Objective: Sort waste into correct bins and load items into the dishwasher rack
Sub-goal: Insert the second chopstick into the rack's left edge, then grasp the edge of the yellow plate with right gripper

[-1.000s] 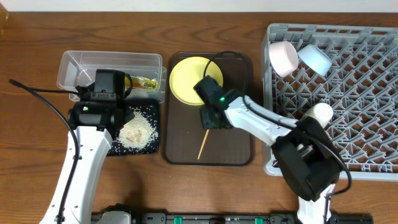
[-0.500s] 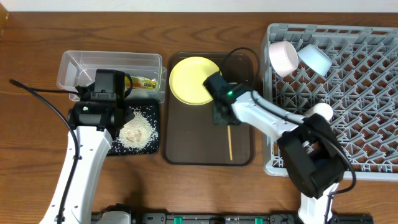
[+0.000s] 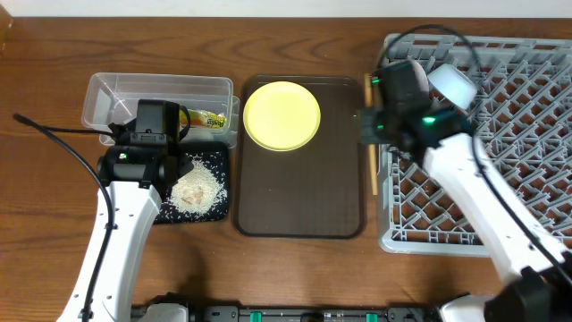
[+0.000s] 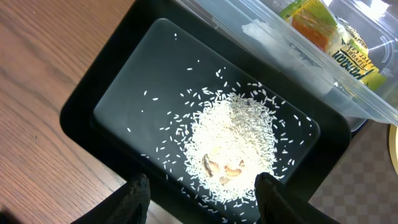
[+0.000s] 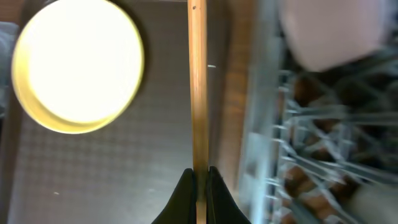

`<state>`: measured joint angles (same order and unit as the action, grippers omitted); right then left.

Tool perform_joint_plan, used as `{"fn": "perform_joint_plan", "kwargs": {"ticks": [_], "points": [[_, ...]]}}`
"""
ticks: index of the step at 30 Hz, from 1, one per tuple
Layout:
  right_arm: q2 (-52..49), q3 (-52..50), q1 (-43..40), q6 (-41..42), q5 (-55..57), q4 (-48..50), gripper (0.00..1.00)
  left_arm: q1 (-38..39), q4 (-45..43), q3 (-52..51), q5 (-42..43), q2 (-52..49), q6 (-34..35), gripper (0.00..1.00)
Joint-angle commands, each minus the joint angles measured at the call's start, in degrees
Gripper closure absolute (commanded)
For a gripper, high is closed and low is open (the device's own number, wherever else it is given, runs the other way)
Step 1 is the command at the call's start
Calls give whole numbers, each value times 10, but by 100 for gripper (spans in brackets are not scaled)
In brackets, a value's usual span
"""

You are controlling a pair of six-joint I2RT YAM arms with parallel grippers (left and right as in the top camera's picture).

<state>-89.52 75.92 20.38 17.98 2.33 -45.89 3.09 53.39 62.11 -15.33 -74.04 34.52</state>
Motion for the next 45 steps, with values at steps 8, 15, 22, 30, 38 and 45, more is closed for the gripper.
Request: {"fn": "perform_joint_plan", "kwargs": {"ticks": [8, 15, 22, 30, 38, 45], "points": [[-39, -6, -73, -38, 8, -60, 99, -3, 1, 0, -1, 3, 3, 43], [-68, -18, -75, -35, 9, -61, 99, -3, 1, 0, -1, 3, 3, 43], [-79, -23, -76, -35, 10, -55, 80, -3, 1, 0, -1, 3, 3, 43], [-62, -16, -76, -39, 8, -34, 68, -3, 1, 0, -1, 3, 3, 43], [-31, -9, -71, -66, -107, 123, 53, -3, 0, 0, -1, 3, 3, 43], [-69, -9, -23, -65, -120, 216, 53, -3, 0, 0, -1, 3, 3, 43]]}}
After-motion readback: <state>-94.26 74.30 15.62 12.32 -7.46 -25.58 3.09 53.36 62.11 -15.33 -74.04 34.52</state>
